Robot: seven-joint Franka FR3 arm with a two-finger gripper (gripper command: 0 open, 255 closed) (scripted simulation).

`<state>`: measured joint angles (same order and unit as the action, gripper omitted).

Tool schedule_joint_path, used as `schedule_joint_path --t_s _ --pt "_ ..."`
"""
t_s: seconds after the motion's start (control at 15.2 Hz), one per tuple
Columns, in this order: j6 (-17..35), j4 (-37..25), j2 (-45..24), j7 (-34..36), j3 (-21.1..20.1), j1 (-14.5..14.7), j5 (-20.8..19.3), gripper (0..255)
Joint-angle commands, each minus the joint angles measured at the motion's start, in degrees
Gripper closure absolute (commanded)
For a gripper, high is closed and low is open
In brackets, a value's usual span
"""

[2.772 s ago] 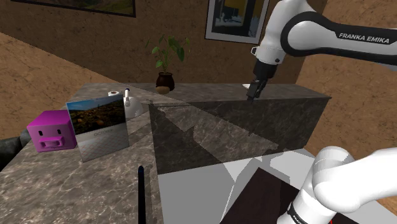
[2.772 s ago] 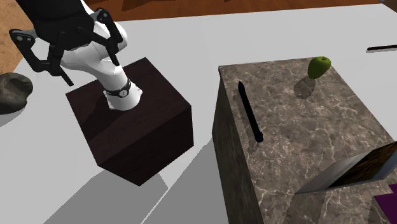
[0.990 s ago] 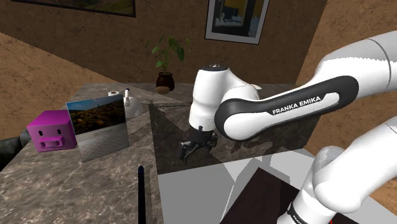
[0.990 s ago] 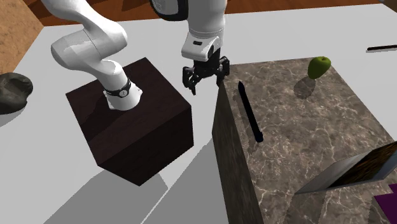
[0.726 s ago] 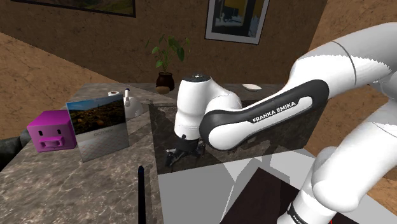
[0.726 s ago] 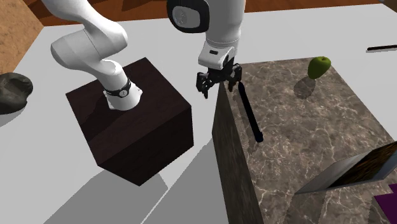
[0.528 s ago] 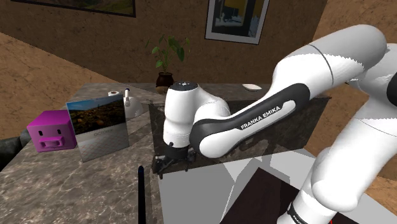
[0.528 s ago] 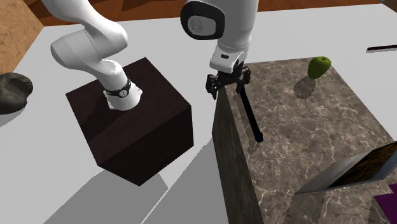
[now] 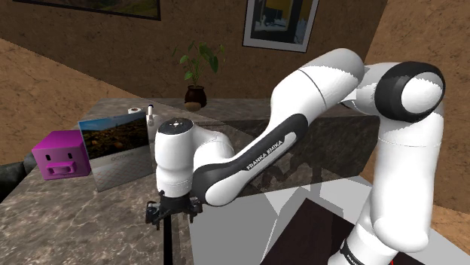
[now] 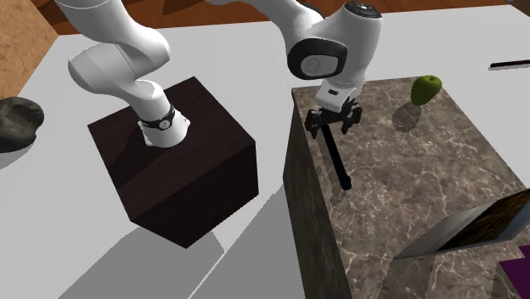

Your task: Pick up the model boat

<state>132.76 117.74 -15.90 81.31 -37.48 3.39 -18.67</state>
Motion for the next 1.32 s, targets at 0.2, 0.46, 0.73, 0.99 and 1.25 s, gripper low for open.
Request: schedule_joint_path --t_s 0.2,0.46,0.73,0.99,1.25 --pt "1.08 -4.3 -6.79 5.29 2.51 3.44 -4.87 0" --pt "3.21 -3.87 -8.87 6.68 3.68 4.31 -6.82 0" --pt "3.57 -3.86 -9.28 6.87 3.93 4.45 -7.17 255" --pt "3.54 -3.9 -9.29 6.88 3.92 4.47 -7.17 255" --pt "3.52 -3.83 -9.18 6.88 3.87 4.45 -7.1 255"
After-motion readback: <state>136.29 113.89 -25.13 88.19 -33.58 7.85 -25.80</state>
